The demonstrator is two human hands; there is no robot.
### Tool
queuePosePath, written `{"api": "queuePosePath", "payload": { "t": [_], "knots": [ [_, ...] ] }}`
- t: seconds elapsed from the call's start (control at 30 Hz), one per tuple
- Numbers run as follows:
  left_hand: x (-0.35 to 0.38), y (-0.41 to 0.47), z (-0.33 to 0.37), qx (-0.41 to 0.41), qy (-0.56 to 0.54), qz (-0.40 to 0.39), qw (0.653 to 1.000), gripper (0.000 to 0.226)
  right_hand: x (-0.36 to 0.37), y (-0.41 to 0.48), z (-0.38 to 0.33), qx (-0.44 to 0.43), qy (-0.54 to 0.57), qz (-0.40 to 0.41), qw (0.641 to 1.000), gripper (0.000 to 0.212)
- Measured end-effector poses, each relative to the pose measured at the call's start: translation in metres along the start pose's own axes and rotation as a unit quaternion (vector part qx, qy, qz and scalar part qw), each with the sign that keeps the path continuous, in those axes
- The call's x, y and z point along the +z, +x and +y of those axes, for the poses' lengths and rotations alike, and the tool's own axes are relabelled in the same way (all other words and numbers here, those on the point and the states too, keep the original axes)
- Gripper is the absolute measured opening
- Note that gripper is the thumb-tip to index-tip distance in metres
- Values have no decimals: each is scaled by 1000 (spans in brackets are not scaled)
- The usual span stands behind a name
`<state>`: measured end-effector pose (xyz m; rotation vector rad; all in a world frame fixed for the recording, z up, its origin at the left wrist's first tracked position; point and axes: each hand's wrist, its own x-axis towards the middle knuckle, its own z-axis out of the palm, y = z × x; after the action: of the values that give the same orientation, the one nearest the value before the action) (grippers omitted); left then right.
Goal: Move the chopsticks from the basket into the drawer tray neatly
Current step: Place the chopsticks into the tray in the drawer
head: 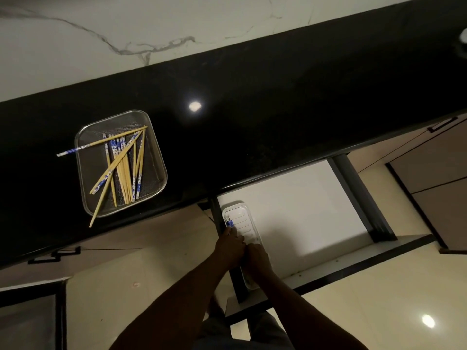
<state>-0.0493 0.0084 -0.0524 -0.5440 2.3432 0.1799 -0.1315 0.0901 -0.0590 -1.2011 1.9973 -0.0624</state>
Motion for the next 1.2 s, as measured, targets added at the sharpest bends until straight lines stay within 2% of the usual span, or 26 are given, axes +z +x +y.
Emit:
{"api": "queuePosePath", "payload": {
  "t": [0.27,0.73,0.9,1.03,1.2],
  "knots": [
    [4,-5,-3,-11,-31,53,998,46,-2,-2,-2,-20,-26,12,999,32],
    [1,-15,0,-16,-44,63,997,43,2,-7,-2,-43,-11,17,999,27],
    [-2,-16,0,-14,-63,71,995,44,0,-6,1,-16,-11,2,1000,29],
    [-6,-21,-5,-24,-89,110,990,46,-8,-3,1,4,-30,-25,999,40],
    [-25,-41,-29,-47,-142,183,972,56,-31,-3,-21,-25,-9,49,998,30]
  ]
}}
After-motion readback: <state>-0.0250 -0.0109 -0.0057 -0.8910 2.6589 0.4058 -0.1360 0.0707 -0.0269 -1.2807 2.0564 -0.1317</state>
